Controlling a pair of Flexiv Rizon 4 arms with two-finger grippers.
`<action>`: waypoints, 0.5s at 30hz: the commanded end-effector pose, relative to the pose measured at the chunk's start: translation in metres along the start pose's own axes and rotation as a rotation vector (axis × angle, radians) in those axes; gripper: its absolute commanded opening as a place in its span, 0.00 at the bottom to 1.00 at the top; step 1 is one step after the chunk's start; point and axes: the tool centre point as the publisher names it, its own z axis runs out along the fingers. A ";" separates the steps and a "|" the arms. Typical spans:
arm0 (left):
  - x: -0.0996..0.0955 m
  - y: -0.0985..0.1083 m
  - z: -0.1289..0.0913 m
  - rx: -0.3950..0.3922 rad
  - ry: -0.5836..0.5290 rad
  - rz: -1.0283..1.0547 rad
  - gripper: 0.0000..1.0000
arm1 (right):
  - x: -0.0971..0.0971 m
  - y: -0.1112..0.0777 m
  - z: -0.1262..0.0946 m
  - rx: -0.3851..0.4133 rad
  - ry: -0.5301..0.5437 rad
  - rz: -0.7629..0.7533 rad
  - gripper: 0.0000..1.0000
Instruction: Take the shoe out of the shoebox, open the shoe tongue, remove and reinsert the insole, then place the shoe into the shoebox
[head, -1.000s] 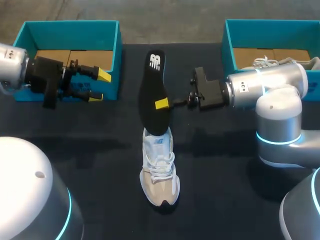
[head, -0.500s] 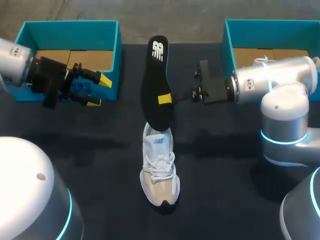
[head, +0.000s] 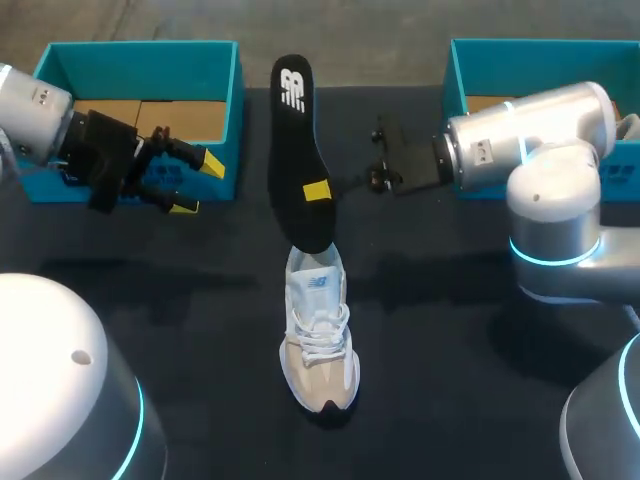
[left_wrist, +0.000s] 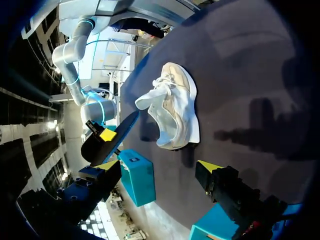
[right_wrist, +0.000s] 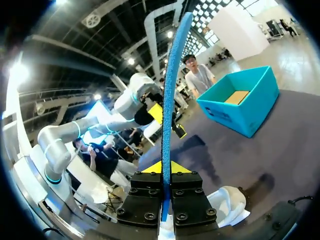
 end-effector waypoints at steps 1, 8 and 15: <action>0.003 0.003 0.009 -0.017 -0.005 -0.008 1.00 | -0.014 0.003 0.010 0.023 0.023 -0.016 0.00; 0.011 0.014 0.027 0.067 0.024 -0.032 1.00 | -0.032 -0.005 0.014 0.018 0.058 -0.029 0.00; 0.011 0.014 0.027 0.067 0.024 -0.032 1.00 | -0.032 -0.005 0.014 0.018 0.058 -0.029 0.00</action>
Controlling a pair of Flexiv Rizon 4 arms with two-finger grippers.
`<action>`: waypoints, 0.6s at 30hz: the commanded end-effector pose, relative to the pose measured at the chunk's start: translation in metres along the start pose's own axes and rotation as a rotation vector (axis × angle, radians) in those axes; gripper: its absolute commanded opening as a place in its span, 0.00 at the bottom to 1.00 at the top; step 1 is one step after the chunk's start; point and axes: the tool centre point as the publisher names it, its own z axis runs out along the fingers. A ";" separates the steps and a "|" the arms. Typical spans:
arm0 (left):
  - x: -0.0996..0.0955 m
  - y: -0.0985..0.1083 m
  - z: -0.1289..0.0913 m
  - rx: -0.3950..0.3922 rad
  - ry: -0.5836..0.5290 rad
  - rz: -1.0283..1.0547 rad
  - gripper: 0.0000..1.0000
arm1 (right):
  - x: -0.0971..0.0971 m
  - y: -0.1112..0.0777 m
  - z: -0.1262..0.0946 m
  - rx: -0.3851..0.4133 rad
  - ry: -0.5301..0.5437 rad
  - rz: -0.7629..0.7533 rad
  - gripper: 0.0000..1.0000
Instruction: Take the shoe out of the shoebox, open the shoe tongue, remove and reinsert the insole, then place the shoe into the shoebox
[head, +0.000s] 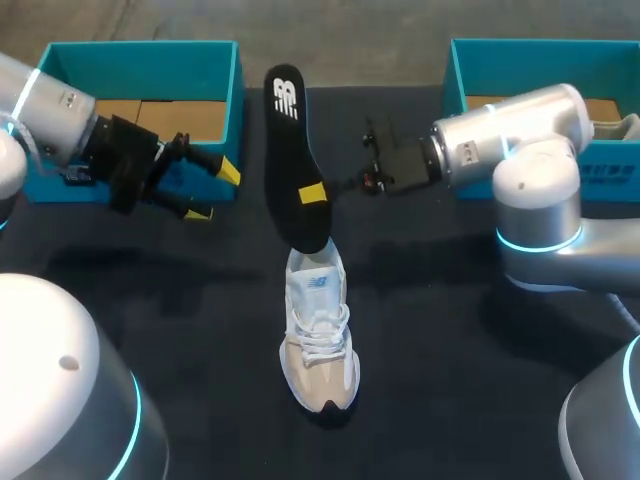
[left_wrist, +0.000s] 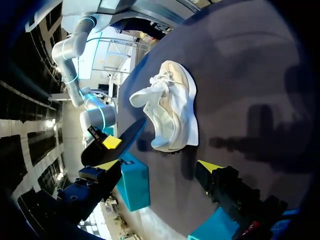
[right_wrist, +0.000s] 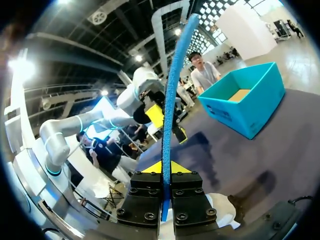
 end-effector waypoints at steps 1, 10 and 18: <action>0.000 0.005 0.001 0.016 0.003 0.000 1.00 | -0.001 0.001 0.003 0.003 -0.002 0.001 0.00; 0.003 0.007 0.012 0.034 -0.004 -0.003 1.00 | -0.005 -0.001 -0.003 -0.004 -0.020 -0.006 0.00; 0.014 0.014 0.033 0.083 0.005 -0.028 1.00 | -0.015 -0.005 -0.011 -0.022 -0.028 -0.047 0.00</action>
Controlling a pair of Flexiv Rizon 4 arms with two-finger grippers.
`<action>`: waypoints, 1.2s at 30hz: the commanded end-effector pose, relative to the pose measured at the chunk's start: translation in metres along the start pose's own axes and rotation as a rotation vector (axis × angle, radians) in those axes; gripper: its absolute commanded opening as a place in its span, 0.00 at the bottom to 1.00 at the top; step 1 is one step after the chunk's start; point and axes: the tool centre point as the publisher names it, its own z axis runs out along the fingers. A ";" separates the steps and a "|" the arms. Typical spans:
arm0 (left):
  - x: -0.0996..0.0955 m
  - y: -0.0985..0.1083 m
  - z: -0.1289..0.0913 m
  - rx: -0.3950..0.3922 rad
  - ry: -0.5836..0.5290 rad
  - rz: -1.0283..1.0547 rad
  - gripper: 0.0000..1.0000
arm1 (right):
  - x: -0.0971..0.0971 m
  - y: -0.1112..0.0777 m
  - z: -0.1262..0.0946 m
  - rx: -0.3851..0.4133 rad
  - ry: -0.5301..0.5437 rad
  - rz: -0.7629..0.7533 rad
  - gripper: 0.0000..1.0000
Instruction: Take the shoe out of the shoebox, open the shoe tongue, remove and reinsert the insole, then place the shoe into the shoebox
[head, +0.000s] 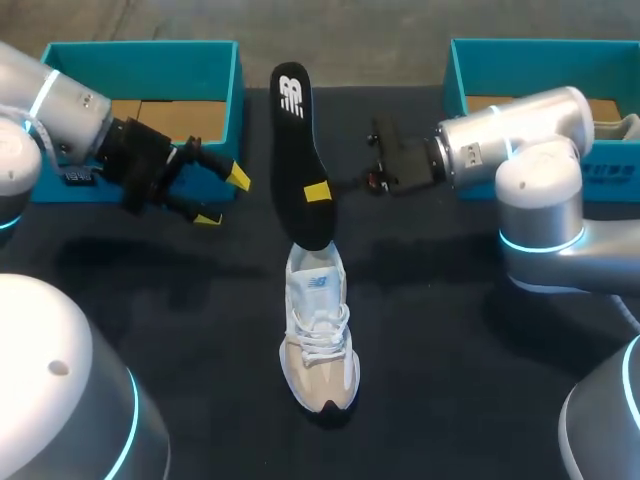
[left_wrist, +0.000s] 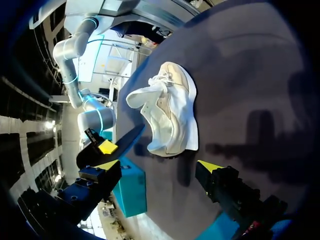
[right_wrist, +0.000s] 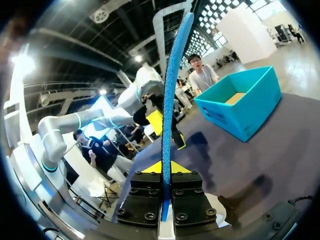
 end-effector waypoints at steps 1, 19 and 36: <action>0.006 0.014 0.013 0.035 -0.003 -0.011 1.00 | -0.003 -0.004 -0.002 -0.005 -0.001 -0.011 0.00; 0.010 0.024 0.022 0.097 0.004 -0.019 1.00 | -0.008 -0.006 0.005 -0.005 -0.006 -0.063 0.00; 0.010 0.024 0.022 0.097 0.004 -0.019 1.00 | -0.019 -0.019 0.005 -0.042 -0.013 -0.082 0.00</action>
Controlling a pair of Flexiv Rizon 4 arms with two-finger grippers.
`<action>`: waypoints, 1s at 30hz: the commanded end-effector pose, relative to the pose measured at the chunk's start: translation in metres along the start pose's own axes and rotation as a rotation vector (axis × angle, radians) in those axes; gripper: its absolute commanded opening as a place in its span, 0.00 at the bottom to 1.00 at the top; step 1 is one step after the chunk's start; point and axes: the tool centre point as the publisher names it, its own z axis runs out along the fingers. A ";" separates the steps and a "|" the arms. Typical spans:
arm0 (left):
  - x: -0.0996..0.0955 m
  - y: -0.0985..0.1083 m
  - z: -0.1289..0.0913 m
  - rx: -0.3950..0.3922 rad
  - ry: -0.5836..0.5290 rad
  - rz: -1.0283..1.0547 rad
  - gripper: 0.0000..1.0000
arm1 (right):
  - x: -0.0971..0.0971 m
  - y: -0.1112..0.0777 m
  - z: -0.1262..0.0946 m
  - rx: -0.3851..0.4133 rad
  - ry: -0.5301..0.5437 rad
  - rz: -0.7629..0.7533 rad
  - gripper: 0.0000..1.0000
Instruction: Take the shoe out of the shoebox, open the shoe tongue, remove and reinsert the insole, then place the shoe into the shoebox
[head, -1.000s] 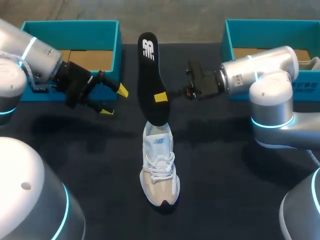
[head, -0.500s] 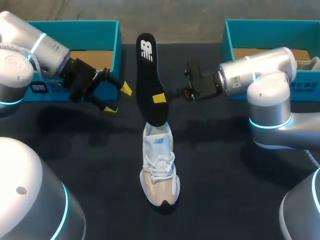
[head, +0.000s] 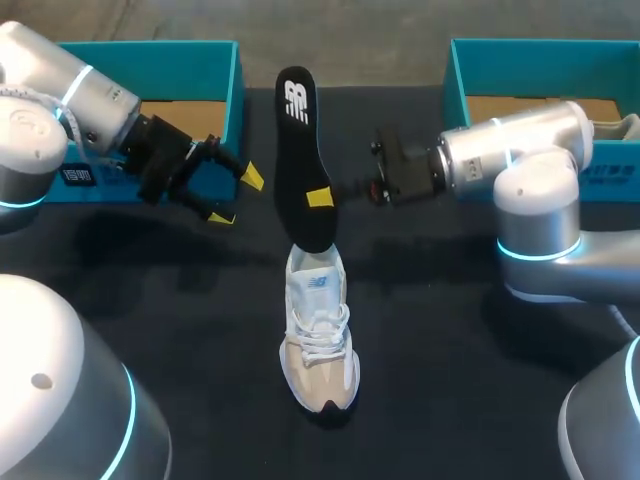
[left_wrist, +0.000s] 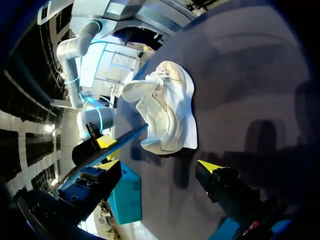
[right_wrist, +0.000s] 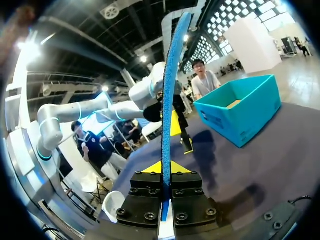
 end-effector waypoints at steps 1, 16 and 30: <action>0.000 0.000 0.000 0.000 0.003 0.000 1.00 | 0.000 -0.008 0.002 -0.011 -0.008 -0.004 0.00; 0.000 0.000 0.000 0.000 0.003 0.000 1.00 | 0.003 -0.024 0.008 -0.019 -0.026 -0.036 0.00; 0.000 0.000 0.000 0.000 0.003 0.000 1.00 | -0.002 -0.043 0.014 -0.003 -0.018 -0.001 0.00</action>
